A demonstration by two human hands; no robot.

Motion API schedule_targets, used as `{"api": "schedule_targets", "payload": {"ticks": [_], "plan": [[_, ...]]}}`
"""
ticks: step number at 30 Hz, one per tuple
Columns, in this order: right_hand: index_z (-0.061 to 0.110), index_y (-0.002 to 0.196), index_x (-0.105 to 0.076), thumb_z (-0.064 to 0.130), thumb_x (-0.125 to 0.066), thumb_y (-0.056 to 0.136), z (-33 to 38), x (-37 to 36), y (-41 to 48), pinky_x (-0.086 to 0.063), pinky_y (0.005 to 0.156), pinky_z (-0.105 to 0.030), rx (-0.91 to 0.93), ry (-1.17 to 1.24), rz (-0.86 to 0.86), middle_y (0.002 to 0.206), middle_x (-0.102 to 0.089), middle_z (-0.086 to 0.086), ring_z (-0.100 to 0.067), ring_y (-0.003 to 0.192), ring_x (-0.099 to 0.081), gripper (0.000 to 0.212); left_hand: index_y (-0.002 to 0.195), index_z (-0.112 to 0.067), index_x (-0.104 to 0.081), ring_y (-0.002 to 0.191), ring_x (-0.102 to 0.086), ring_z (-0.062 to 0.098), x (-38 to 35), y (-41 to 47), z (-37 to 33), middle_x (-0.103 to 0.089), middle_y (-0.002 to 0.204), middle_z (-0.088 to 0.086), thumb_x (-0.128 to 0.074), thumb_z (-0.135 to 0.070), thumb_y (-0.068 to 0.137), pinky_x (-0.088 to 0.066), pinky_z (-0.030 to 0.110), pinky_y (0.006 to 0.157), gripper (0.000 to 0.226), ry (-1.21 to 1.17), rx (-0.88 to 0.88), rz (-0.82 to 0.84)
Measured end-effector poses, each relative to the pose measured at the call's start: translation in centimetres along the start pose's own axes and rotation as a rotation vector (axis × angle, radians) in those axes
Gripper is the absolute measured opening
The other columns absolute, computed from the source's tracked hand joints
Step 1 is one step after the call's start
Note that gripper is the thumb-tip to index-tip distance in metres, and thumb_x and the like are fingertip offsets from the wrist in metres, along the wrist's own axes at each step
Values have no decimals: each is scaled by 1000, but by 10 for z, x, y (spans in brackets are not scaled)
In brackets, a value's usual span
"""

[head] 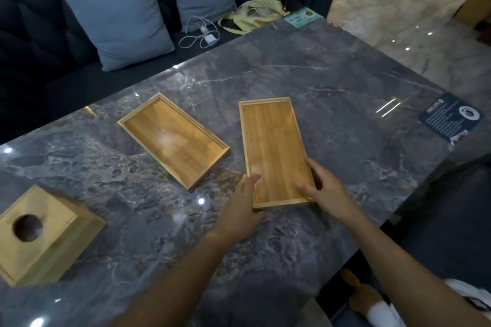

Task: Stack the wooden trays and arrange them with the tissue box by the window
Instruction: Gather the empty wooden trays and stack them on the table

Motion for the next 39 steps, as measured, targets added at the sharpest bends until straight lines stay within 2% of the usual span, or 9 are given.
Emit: {"api": "schedule_targets", "payload": {"ticks": [3,6,8,12,22,26,32,37,39], "plan": [[27,141,-35,36,-69,79,-1,-3,-20,-32,99,-23,149,-203,36,132,-42,4,-11,120,-41,71,135,-19,-34,137,-32,28,-5,-7,4,-29,151,11,-59,-13,85,-37,39,106,56,177,-37,-13],[18,131,-51,25,-73,77,-5,-4,-29,-29,99,-20,244,-362,40,138,-44,-9,-23,123,-44,59,116,-14,-47,110,-50,25,4,-8,2,-52,127,10,-53,-6,84,-40,30,84,33,219,-62,-129],[7,118,-61,13,-74,76,-3,-1,-32,-37,92,-23,318,-432,-43,127,-55,-16,-30,112,-56,45,107,-12,-50,99,-53,26,8,-8,-1,-58,115,11,-53,-5,83,-37,29,75,25,223,-77,-179],[2,95,-68,1,-78,68,9,-1,-37,-55,70,-33,477,-505,-127,98,-69,-18,-31,82,-69,28,103,-11,-52,90,-57,28,13,-10,-3,-64,104,14,-53,-7,85,-39,32,69,19,223,-73,-251],[-1,84,-70,-3,-82,63,15,-1,-41,-57,46,-38,578,-587,-211,77,-74,-18,-28,61,-71,24,101,-11,-52,84,-61,31,14,-9,-5,-67,95,16,-52,-3,83,-47,38,69,20,234,-78,-284],[-1,84,-70,-2,-81,64,14,-2,-41,-56,43,-38,585,-610,-207,75,-74,-17,-28,59,-70,23,101,-13,-52,84,-61,29,13,-8,-3,-68,96,15,-53,-5,84,-48,37,69,19,241,-71,-275],[8,89,-70,17,-78,72,20,4,-40,-57,49,-37,521,-690,-158,81,-75,-10,-27,65,-71,21,106,-17,-51,86,-62,29,15,-8,-2,-68,100,13,-53,-11,86,-46,35,69,21,288,-69,-231],[26,111,-63,52,-54,84,36,21,-8,-48,66,-32,369,-765,21,87,-73,2,-22,84,-67,39,128,-24,-44,108,-61,23,26,6,9,-62,124,9,-62,-27,85,-51,37,88,47,223,42,100],[26,117,-59,53,-50,86,52,21,15,-44,68,-31,329,-780,78,93,-72,1,-22,90,-65,42,129,-20,-46,109,-60,22,46,10,10,-60,126,10,-60,-24,87,-52,37,90,45,129,74,93]]}}
Point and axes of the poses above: each hand's wrist, its own y-axis towards the middle knuckle, its own x-axis out of the back of the hand, z = x × y, the point moved 8 cm from there along y, towards the middle knuckle
